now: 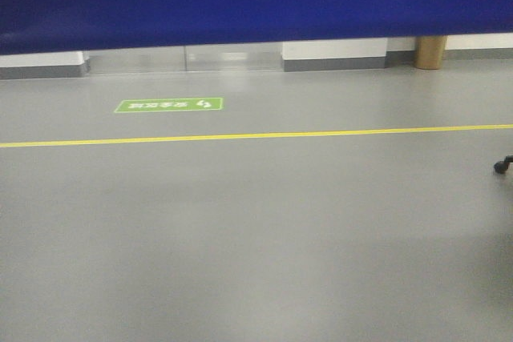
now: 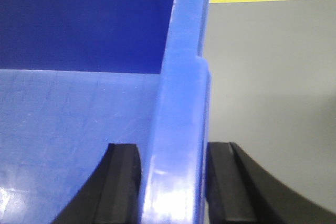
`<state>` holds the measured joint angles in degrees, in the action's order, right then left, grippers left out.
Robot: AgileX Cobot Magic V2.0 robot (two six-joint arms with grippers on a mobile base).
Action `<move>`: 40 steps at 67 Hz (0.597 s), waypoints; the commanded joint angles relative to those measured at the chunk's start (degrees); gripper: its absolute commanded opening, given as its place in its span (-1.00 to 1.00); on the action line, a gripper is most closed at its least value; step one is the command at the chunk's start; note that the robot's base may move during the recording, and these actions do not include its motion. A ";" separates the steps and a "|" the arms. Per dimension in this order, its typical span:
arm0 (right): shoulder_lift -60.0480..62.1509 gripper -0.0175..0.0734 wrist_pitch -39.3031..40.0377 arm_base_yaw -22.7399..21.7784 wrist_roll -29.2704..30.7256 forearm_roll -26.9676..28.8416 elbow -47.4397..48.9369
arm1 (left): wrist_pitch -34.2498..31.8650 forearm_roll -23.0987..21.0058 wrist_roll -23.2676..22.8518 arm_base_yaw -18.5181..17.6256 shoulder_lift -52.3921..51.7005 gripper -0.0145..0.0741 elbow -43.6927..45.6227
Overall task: Move blue bin to conveyor side
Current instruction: 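Drive away from the shelf rack holding the bin in both grippers, then drive toward the red-framed conveyor table carrying the bin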
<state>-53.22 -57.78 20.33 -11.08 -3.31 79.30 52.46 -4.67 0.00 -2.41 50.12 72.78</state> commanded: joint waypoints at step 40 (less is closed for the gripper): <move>1.21 -0.77 7.21 -0.12 1.56 -3.95 0.85 | -5.92 0.91 1.41 -0.15 -1.12 -0.69 0.89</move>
<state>-53.22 -57.41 20.33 -11.08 -3.21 79.30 52.46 -4.45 0.00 -2.41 50.08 72.78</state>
